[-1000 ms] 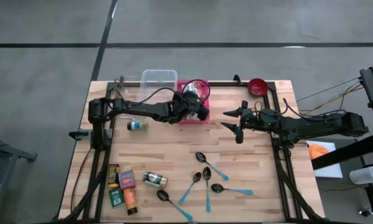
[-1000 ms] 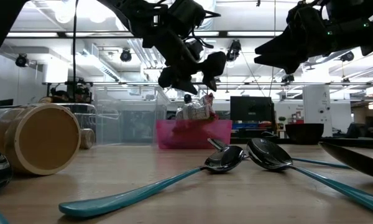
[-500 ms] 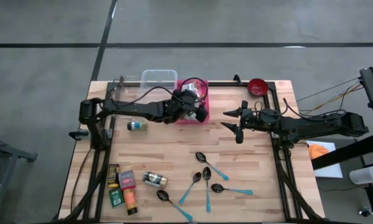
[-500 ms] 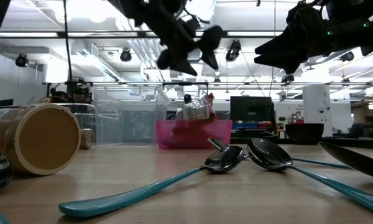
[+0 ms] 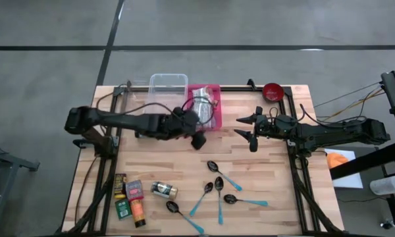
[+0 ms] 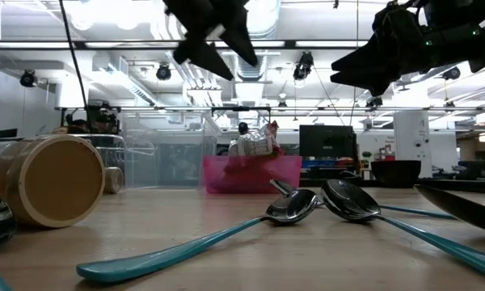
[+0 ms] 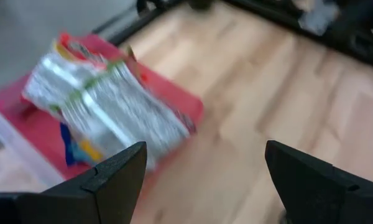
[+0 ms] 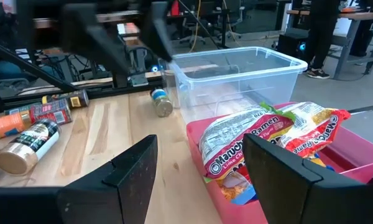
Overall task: Pick & Place Food Item
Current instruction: Put the gold seasoning bottle into the right transparent bin
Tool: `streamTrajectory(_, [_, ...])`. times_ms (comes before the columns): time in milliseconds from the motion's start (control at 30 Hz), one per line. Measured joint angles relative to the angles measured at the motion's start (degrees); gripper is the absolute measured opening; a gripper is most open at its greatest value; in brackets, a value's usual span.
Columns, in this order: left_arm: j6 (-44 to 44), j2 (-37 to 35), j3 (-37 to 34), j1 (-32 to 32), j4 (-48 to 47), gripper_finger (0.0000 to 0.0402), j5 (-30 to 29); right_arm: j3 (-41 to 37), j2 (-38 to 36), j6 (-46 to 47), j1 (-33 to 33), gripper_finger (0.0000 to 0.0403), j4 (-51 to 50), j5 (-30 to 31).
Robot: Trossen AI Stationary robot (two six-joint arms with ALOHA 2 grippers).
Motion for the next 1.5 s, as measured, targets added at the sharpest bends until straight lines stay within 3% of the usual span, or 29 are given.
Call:
streamTrajectory(433, [-17.71, -3.09, -0.07, -11.31, -19.13, 0.0330, 0.88, 0.00, 0.00, -0.11, 0.00, 0.0235, 0.00, 0.00])
streamTrajectory(733, [-27.45, -3.09, -0.57, -15.40, -24.43, 0.0330, 1.09, 0.00, 0.00, 0.06, 0.00, 0.0235, 0.02, 0.00])
streamTrajectory(900, [-36.31, -3.09, -0.57, -16.82, -27.09, 0.0330, 9.23, 0.00, 0.00, 0.07, 0.02, 0.0235, 0.03, 0.00])
streamTrajectory(1033, [-45.65, -3.09, -0.77, -18.69, -27.84, 0.0330, 16.16, 0.00, 0.00, -0.16, 0.00, 0.0235, 0.04, 0.00])
streamTrajectory(1167, [-57.25, -3.07, -0.76, -21.22, -28.33, 0.0330, 17.07, 0.00, 0.00, -0.01, 0.01, 0.0235, 0.04, 0.00])
streamTrajectory(1500, [-94.56, -3.07, -0.76, -25.11, -28.40, 0.0330, 25.87, 0.00, 0.00, 0.03, 0.02, 0.0235, 0.04, 0.00])
